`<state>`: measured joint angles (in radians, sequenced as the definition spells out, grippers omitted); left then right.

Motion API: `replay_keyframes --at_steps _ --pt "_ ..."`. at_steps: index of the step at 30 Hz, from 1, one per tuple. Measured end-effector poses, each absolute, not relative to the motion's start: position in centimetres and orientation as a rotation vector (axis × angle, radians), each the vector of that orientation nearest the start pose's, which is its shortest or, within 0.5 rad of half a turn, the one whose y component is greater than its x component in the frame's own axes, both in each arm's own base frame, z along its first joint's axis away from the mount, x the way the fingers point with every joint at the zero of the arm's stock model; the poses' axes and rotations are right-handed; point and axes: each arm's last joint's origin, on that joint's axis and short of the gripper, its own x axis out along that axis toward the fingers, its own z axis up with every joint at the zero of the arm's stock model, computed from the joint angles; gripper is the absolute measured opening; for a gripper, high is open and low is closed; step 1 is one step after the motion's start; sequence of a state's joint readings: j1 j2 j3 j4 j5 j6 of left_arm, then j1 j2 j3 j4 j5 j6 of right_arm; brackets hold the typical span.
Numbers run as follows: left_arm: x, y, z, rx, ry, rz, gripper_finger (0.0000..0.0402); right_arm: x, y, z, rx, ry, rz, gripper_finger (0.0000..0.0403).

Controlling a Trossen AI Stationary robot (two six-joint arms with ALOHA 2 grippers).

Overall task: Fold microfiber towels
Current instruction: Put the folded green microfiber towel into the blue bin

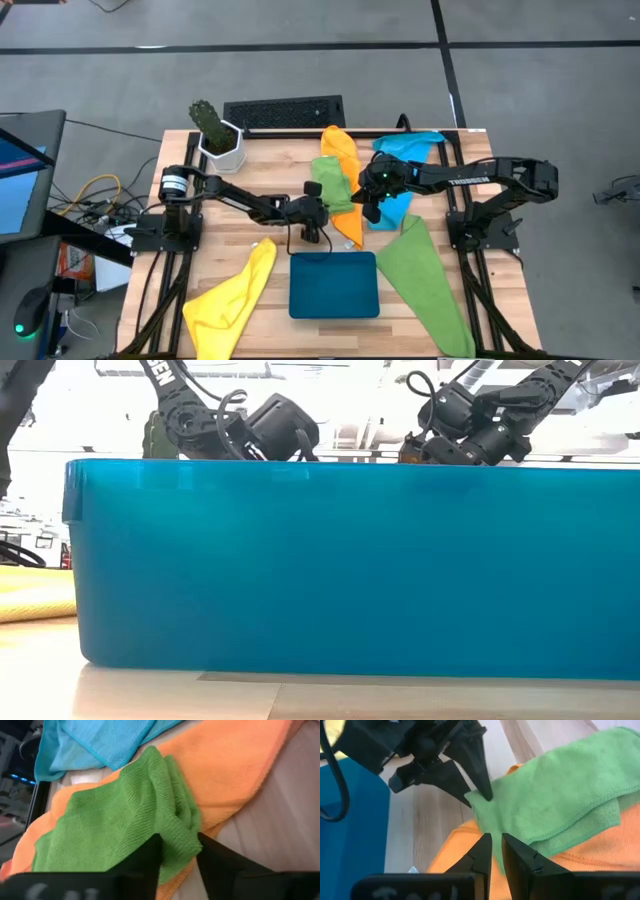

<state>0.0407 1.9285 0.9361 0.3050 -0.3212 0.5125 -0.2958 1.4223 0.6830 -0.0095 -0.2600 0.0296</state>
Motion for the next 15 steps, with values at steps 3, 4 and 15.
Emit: replay_keyframes --at_steps 3,4,15 --pt "37.0 2.1 11.9 0.595 0.759 0.158 0.0057 26.2 -7.2 17.7 0.24 0.738 -0.042 0.0067" --pt "36.9 1.9 12.1 0.608 0.763 0.159 0.0041 26.2 -7.2 17.7 0.24 0.741 -0.041 0.0067" --pt "34.8 2.4 18.7 0.495 0.684 0.199 0.0003 27.6 -5.6 19.1 0.092 0.568 0.052 0.0092"
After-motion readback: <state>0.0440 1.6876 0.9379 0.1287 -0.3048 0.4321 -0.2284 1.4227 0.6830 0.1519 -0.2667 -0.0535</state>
